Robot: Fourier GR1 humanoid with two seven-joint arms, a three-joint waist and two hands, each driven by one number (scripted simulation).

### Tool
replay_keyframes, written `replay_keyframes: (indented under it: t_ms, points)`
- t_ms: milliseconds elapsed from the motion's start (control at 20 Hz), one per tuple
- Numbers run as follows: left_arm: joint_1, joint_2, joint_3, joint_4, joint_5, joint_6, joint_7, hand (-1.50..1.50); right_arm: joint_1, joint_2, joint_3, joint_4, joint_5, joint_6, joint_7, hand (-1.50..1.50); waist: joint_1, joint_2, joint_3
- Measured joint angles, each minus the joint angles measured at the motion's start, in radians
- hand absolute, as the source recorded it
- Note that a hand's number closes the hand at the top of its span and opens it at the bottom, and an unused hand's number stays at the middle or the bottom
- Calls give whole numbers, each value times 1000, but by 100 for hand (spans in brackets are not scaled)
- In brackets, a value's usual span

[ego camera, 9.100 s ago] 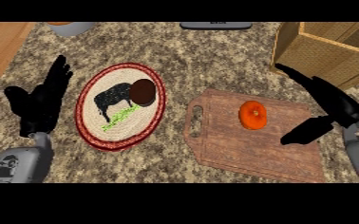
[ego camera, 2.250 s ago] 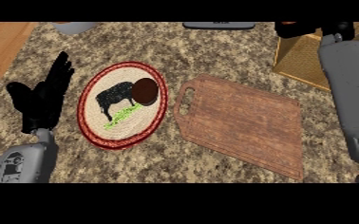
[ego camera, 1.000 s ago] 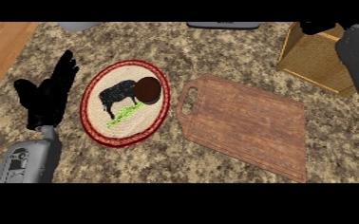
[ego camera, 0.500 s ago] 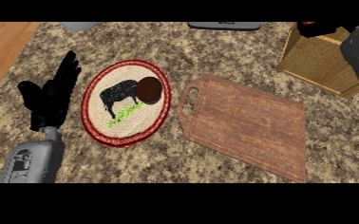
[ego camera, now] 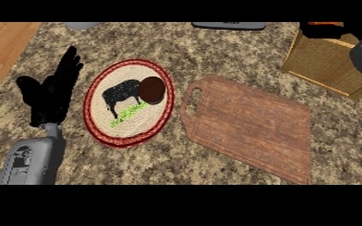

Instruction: Pick the squash from the cutting board and place it in the basket

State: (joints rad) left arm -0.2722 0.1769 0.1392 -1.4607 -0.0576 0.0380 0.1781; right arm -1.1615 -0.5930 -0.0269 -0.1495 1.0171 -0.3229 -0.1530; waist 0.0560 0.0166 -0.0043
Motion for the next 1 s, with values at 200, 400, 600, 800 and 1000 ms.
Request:
replay_keyframes:
  t_ms: [200, 400, 600, 800, 1000]
  points:
    - [7, 5, 4, -4, 7, -9, 1, 0, 1, 0, 9, 13, 17, -18, 15, 150, 1, -2, -1]
    - [21, -7, -5, 1, -3, 0, -19, 0, 9, -15, 12, 28, 26, -31, 13, 150, 5, -1, -1]
    - [17, 0, 2, -2, 5, -9, -15, 0, 13, -14, 18, 38, 35, -34, 16, 150, 6, -2, -2]
    - [18, -9, -6, -17, 4, -5, -8, 0, 19, -15, 17, 55, 35, -16, 11, 150, 12, 0, -2]
    - [11, -3, -4, -18, 7, -10, 3, 0, 14, -11, 17, 68, 35, 20, 15, 150, 11, 1, -1]
